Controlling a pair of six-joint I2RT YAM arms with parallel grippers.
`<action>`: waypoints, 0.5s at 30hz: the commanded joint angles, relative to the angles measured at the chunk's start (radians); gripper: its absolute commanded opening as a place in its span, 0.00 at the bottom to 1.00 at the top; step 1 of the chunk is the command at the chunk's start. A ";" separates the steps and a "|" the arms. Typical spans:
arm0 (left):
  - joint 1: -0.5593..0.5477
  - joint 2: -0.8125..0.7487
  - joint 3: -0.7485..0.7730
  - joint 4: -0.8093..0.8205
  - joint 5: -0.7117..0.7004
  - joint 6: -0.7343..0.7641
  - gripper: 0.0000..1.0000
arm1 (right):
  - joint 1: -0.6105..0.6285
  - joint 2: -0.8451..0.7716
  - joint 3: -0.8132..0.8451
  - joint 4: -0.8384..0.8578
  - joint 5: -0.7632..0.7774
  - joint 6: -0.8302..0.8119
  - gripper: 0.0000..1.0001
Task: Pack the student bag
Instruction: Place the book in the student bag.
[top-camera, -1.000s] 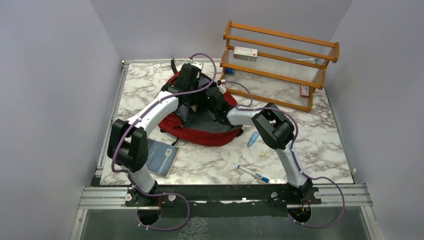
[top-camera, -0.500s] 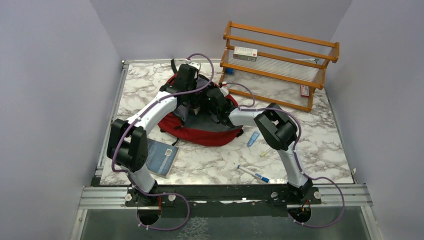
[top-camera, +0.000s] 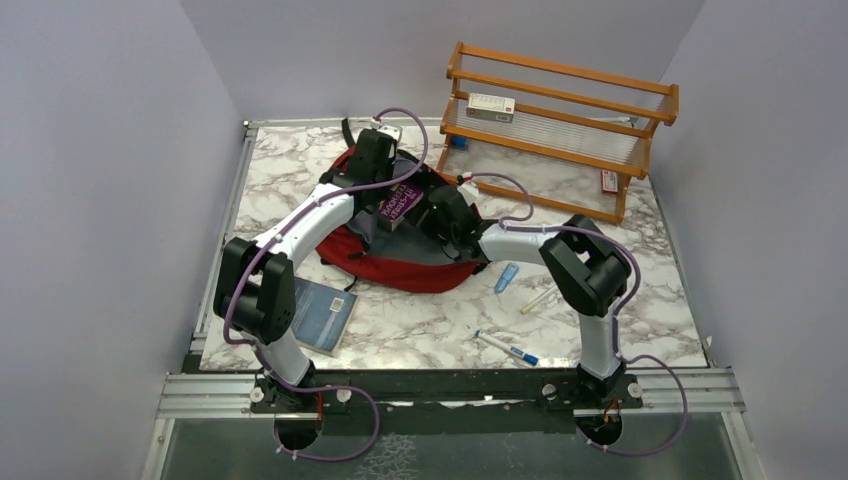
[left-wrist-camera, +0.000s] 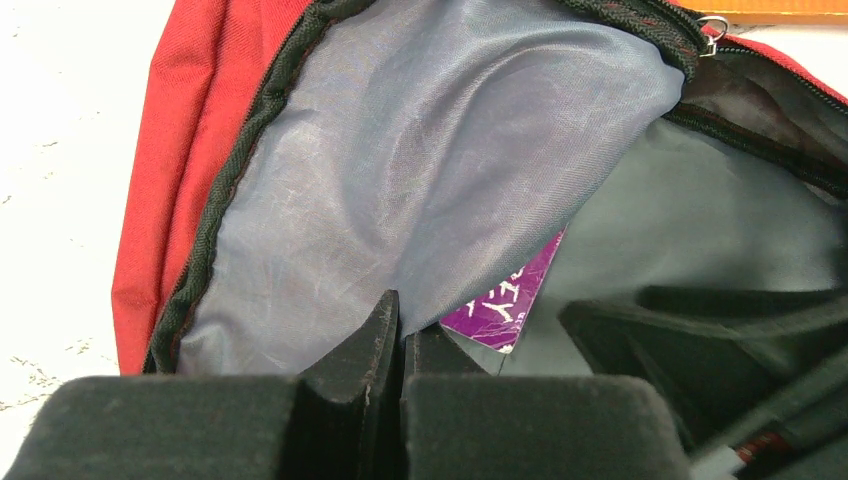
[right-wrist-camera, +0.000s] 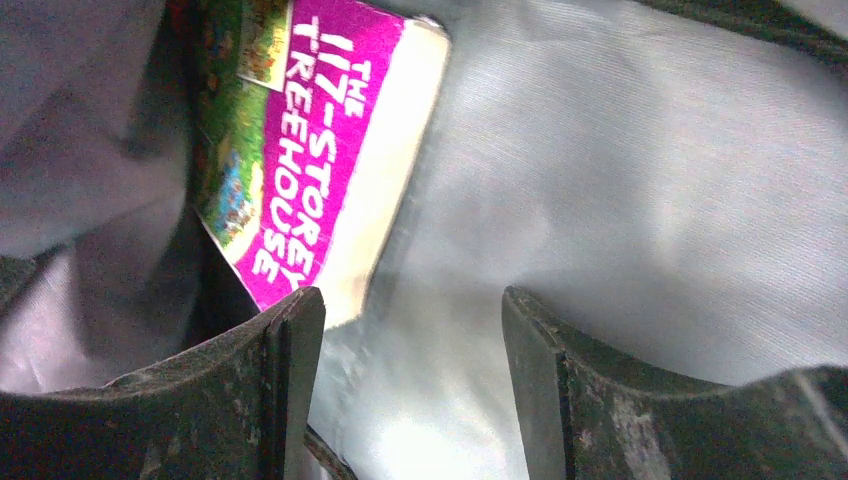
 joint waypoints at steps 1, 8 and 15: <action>0.011 -0.028 -0.007 0.021 0.020 0.004 0.01 | 0.002 -0.119 -0.104 -0.007 0.061 -0.104 0.70; 0.016 -0.025 -0.006 0.024 0.096 0.006 0.21 | 0.002 -0.326 -0.245 0.073 -0.028 -0.366 0.68; 0.035 -0.056 0.003 0.023 0.157 -0.015 0.48 | 0.002 -0.538 -0.339 -0.009 -0.033 -0.536 0.68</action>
